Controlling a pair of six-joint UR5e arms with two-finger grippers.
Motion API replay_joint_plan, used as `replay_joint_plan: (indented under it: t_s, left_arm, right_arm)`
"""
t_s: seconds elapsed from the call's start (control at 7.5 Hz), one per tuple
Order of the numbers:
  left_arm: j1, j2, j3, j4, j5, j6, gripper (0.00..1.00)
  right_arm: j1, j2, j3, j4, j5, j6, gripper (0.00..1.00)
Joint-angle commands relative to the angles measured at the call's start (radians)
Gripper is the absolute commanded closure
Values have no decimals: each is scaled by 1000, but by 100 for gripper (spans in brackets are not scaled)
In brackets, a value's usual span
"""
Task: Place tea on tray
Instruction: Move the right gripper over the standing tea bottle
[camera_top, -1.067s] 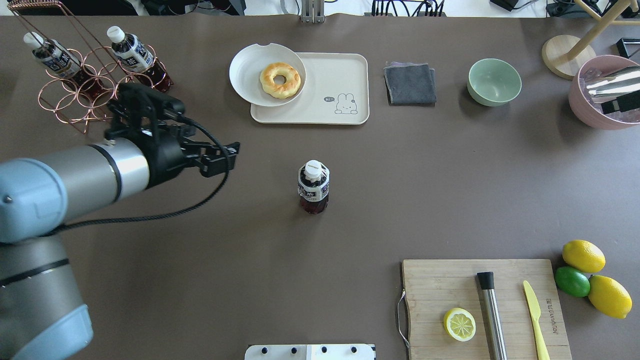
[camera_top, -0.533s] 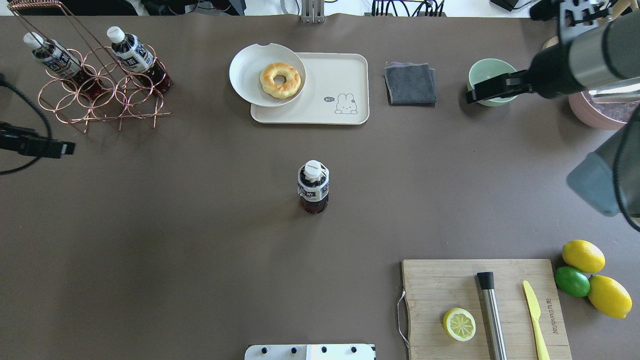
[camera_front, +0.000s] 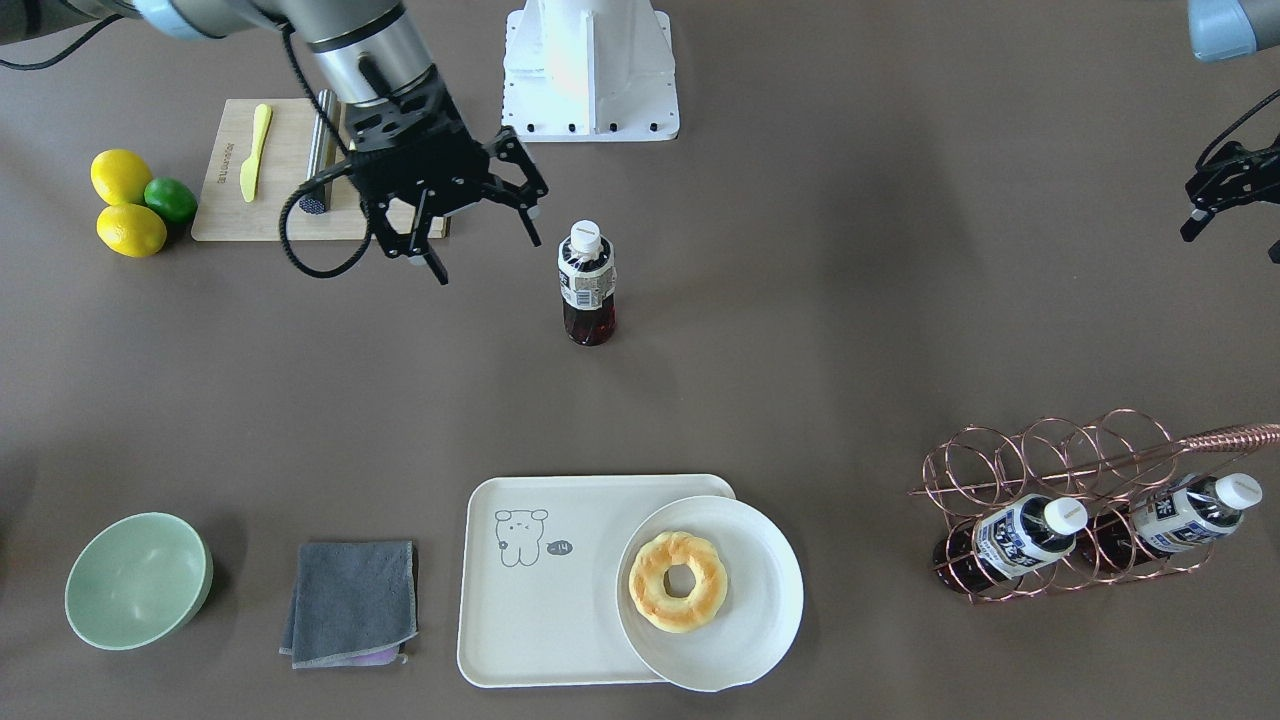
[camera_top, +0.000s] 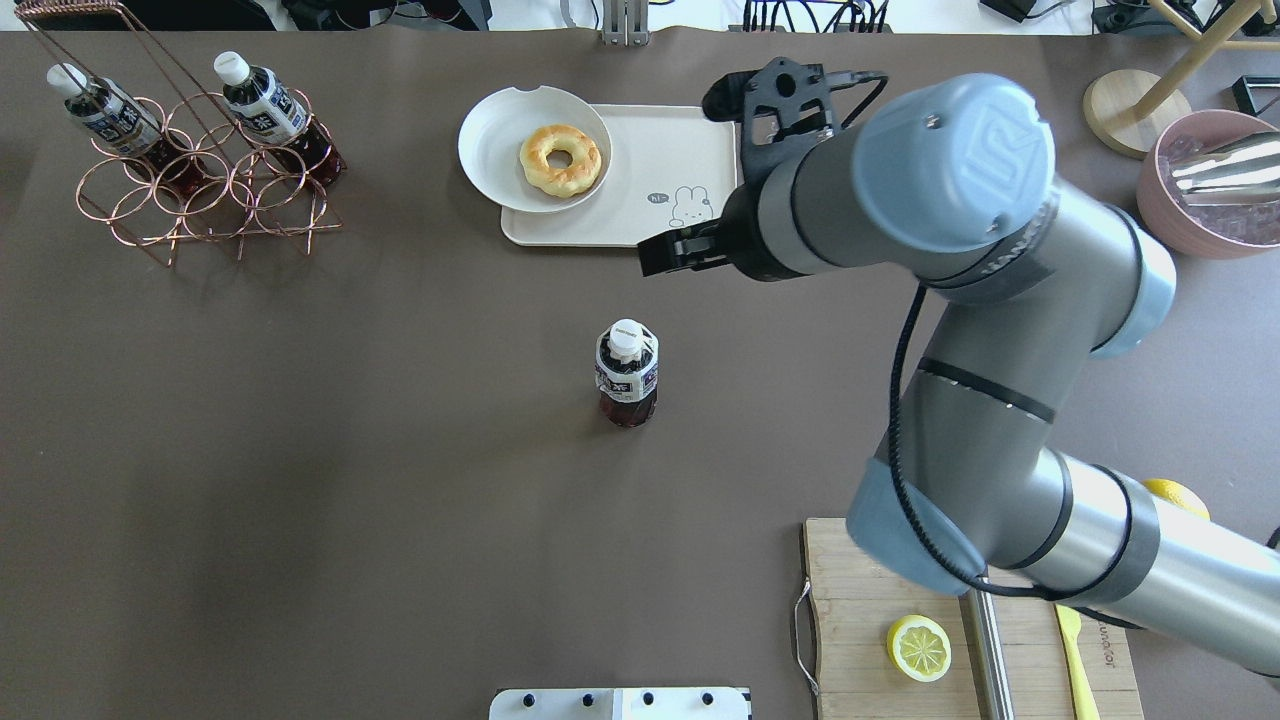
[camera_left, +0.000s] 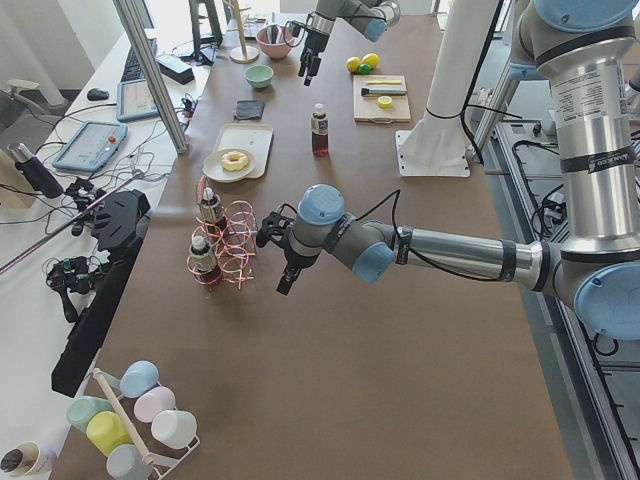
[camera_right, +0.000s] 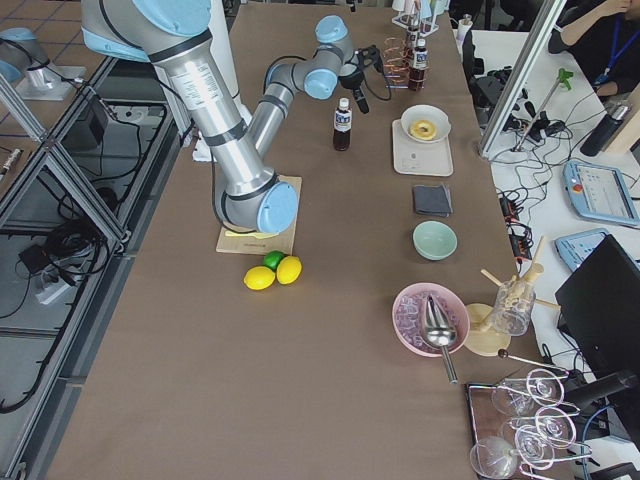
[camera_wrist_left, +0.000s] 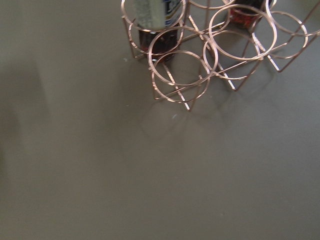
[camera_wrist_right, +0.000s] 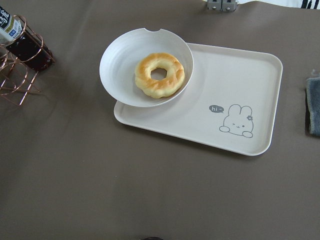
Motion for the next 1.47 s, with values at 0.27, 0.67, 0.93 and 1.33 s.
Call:
replay_joint_plan:
  t_s: [0.27,0.67,0.93,1.33]
  left_arm:
    - [-32,1,52,-1,-11,49,1]
    - [-32,1,52,0,-11,47,1]
    - [-32,1,52,0,-11,47,1]
    - [-32,1,52,0,-11,47,1]
  right_arm:
    - [-221,120,-28,-229,-288,27,0]
    - [-241,130,-55,-229,-334,25,5]
    - [-246,141,-66,-228,-335,27,6]
    - [-255,144,-69,-226,-335,44,11]
